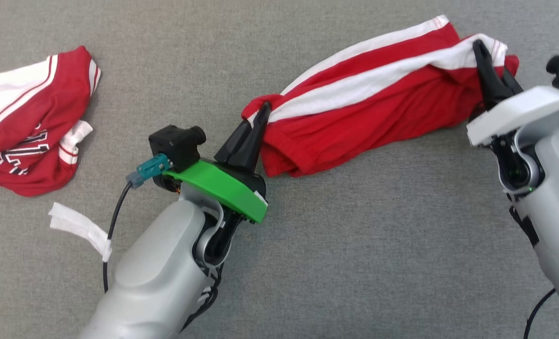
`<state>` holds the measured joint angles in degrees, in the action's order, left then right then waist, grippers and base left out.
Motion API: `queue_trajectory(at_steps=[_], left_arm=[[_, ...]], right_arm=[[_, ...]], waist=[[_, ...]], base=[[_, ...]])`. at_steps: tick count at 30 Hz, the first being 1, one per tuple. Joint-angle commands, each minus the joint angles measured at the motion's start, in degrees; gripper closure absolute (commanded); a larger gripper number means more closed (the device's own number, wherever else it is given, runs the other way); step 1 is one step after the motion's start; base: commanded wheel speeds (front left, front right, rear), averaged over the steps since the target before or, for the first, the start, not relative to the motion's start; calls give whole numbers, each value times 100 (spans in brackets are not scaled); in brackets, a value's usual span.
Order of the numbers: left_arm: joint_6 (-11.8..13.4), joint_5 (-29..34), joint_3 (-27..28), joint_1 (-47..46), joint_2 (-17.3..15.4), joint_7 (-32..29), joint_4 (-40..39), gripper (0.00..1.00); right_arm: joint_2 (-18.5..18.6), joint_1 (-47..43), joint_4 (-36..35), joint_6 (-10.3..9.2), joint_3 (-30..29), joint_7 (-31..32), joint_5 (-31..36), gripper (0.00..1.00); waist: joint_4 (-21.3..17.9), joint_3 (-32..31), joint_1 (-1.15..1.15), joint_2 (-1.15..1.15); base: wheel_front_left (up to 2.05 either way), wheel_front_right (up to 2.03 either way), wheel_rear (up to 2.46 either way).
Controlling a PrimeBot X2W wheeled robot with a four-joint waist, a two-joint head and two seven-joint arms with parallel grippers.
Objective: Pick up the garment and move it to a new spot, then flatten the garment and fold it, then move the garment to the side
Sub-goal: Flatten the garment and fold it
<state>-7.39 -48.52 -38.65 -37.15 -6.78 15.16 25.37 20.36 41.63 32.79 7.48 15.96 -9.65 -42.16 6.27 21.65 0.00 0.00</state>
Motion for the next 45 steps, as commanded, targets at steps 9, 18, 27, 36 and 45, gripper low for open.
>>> queue_trajectory(at_steps=[9, 18, 27, 36, 45], left_arm=[[-15, 154, -119, -565, 189, -2, 603, 58], [-16, 574, 98, -205, 186, -2, 370, 0], [87, 1671, 1440, 897, -77, -2, -553, 0], [150, 2789, 2962, 1698, 148, -4, -1447, 0], [88, 3427, 3538, 2097, 363, -3, -1829, 0]], right_arm=[[-147, 1094, 1335, 2, 386, -143, 64, 0], [63, 966, 1611, 3, 860, -448, -65, 0], [478, 461, 1734, 3, 1039, -558, -271, 0], [494, 708, 2250, 3, 1022, -552, -393, 0], [342, 802, 2846, 3, 1174, -317, -612, 0]], waist=[[189, 385, 0, 0], [175, 144, 0, 0], [240, -176, 0, 0], [454, -16, 0, 0], [646, 87, 0, 0]], base=[[0, 0, 0], [0, 0, 0], [0, 0, 0], [0, 0, 0], [0, 0, 0]])
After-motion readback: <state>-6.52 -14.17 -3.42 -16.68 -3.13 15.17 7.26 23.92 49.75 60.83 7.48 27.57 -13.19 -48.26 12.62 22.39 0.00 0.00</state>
